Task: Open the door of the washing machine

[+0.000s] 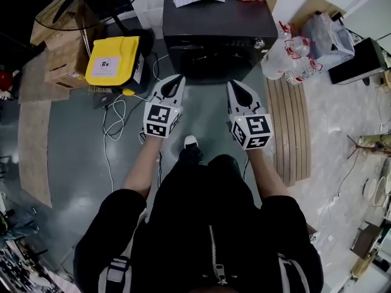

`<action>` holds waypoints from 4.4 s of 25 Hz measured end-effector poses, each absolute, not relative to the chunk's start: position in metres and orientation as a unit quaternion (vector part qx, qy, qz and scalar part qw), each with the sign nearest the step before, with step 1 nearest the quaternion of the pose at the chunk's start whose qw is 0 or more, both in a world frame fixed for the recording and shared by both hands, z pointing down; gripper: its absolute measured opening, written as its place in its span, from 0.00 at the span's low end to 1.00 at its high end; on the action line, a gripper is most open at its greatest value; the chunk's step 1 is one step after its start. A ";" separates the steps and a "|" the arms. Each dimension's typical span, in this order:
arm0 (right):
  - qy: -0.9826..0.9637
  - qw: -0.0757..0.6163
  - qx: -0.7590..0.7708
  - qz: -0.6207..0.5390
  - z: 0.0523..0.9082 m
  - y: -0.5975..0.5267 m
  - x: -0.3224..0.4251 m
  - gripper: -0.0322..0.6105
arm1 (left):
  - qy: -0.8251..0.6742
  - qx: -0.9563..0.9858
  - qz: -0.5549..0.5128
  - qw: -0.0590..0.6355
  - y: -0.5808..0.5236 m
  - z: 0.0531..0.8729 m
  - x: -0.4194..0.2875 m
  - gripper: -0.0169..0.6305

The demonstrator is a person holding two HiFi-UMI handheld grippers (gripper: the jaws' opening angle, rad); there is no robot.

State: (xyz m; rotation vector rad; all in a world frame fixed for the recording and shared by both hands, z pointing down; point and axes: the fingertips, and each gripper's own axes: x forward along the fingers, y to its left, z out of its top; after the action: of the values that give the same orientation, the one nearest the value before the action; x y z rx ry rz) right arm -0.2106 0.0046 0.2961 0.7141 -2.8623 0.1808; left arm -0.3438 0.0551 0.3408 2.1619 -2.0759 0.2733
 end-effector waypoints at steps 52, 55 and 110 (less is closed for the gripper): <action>-0.910 0.248 0.286 0.168 0.535 -0.169 -0.240 0.05 | -0.515 0.758 0.290 0.275 -0.144 0.777 -0.457 0.20; -0.906 0.250 0.296 0.171 0.538 -0.167 -0.226 0.05 | -0.508 0.759 0.298 0.278 -0.144 0.782 -0.455 0.20; -0.800 0.176 0.508 0.267 0.567 -0.085 0.256 0.05 | -0.539 0.724 0.254 0.348 -0.029 0.785 0.048 0.16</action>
State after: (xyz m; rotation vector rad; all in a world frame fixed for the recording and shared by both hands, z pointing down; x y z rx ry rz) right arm 0.2561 -0.0849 0.5666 1.4398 -2.2651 0.7566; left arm 0.0477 -0.0292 0.7847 1.8759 -1.3978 0.6591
